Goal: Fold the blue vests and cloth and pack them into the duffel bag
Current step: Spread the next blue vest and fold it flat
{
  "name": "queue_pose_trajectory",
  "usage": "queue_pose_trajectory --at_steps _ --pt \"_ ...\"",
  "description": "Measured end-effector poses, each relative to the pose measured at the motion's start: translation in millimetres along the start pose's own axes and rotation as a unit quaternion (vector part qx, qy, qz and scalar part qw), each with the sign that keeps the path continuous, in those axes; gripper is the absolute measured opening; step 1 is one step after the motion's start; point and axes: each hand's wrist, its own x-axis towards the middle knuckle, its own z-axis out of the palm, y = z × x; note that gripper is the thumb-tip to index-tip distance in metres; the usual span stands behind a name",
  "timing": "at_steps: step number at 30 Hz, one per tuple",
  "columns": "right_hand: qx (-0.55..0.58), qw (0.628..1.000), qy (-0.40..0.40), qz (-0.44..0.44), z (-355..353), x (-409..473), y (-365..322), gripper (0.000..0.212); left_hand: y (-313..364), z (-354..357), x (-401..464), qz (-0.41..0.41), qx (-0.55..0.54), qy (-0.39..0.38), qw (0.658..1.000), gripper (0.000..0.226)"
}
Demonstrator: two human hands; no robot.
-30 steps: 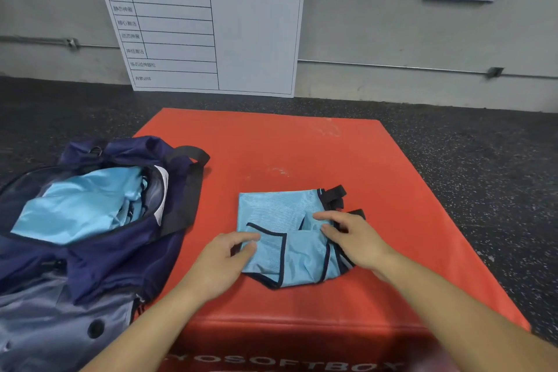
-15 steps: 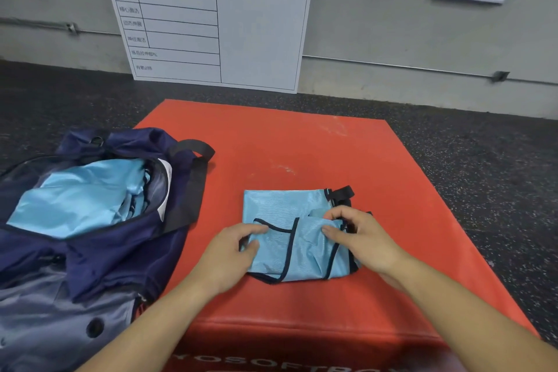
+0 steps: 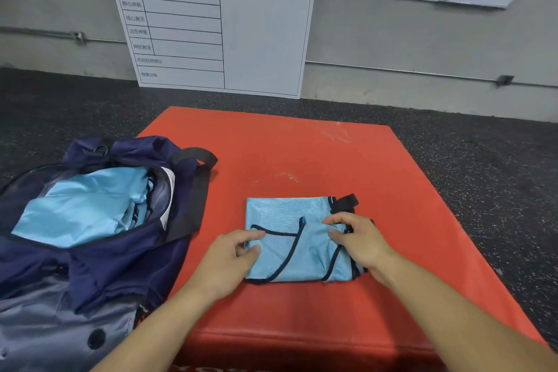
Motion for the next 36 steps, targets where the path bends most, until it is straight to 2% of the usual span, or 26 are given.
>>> queue_pose_trajectory --at_steps 2,7,10,14,17,20,23,25,28,30,33,36 --pt "-0.024 1.0 0.017 0.003 0 7 1 0.02 1 0 3 -0.005 -0.006 0.011 1.0 0.029" --pt "-0.033 0.996 0.025 -0.078 1 24 -21 0.027 3 -1 13 -0.006 -0.002 0.037 0.999 0.037" --pt "-0.068 0.994 0.015 -0.081 2 34 -19 0.029 7 0 17 0.002 0.061 0.055 0.997 0.041" --pt "-0.177 0.98 0.028 -0.087 7 45 -14 0.033 10 2 19 0.024 0.147 0.045 0.988 0.047" --pt "-0.198 0.974 0.011 -0.11 8 53 -11 0.035 6 2 20 0.034 0.192 0.042 0.98 0.05" --pt "-0.283 0.945 -0.001 -0.162 2 60 -3 0.027 -2 0 21 0.074 0.298 0.071 0.949 0.046" --pt "-0.305 0.927 0.032 -0.214 -11 64 -9 0.018 -3 -2 21 0.169 0.362 0.096 0.912 0.038" --pt "-0.276 0.931 0.034 -0.236 -21 67 -18 0.009 -1 1 19 0.207 0.357 0.052 0.91 0.044" --pt "-0.276 0.932 -0.081 -0.219 -30 65 -27 0.01 -6 12 15 0.171 0.377 -0.052 0.909 0.067" --pt "-0.317 0.922 -0.132 -0.179 -31 65 -21 0.017 -12 16 12 0.151 0.411 -0.086 0.895 0.075" --pt "-0.338 0.925 -0.112 -0.13 -31 68 -13 0.02 -14 16 12 0.149 0.413 -0.079 0.895 0.083" --pt "-0.361 0.92 -0.081 -0.128 -31 67 -19 0.017 -14 17 11 0.151 0.407 -0.075 0.898 0.079"
